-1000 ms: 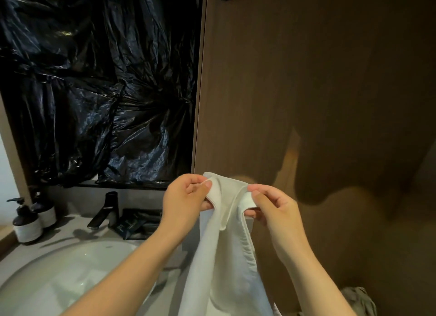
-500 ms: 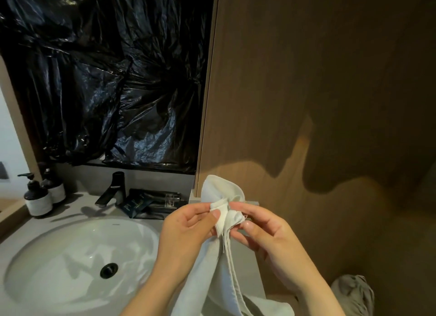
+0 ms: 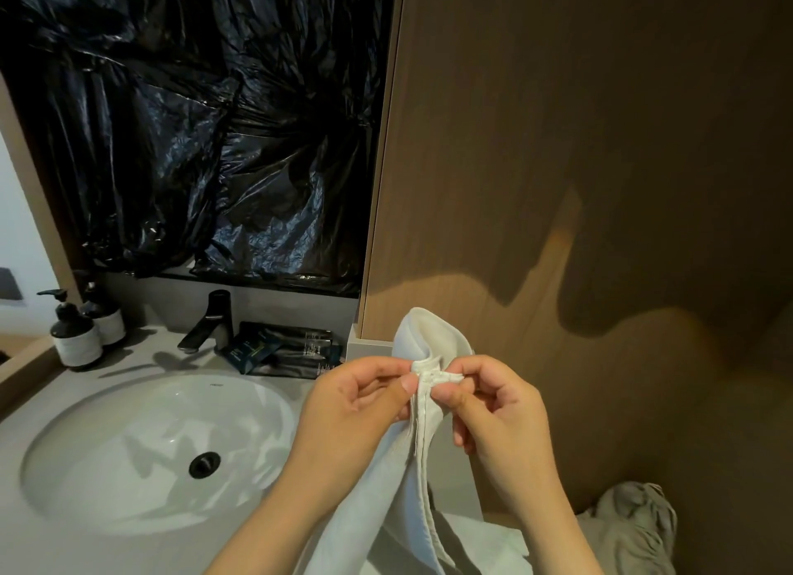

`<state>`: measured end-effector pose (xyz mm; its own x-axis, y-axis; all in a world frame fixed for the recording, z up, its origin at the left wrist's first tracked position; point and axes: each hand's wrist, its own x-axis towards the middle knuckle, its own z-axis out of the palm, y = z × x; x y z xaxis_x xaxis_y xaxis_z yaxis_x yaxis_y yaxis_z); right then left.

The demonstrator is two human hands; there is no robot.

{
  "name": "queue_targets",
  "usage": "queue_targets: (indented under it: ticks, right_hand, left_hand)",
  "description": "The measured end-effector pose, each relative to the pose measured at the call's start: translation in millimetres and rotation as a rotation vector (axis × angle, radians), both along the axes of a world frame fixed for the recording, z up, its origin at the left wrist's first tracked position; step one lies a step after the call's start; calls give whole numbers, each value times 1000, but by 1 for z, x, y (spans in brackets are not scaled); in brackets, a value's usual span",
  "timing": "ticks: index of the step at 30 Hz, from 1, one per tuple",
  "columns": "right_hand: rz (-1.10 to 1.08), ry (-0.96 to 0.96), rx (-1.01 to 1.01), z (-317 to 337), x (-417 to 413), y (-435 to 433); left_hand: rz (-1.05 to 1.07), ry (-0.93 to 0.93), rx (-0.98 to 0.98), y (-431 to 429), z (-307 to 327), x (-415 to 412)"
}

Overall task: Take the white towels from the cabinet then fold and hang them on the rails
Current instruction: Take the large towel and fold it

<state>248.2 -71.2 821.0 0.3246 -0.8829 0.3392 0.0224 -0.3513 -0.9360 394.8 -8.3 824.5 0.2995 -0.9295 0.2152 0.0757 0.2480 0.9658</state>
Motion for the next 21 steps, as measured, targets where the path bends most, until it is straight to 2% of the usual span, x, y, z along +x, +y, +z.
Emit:
queue_targets:
  ticks: [16, 18, 21]
  right_hand:
    - [15, 75, -60, -1, -4, 9]
    - [38, 171, -104, 2, -11, 8]
    - [76, 516, -223, 7, -29, -2]
  left_hand:
    - [73, -75, -20, 9, 1, -8]
    - [96, -128, -48, 10, 4, -6]
    - [165, -207, -116, 9, 9, 10]
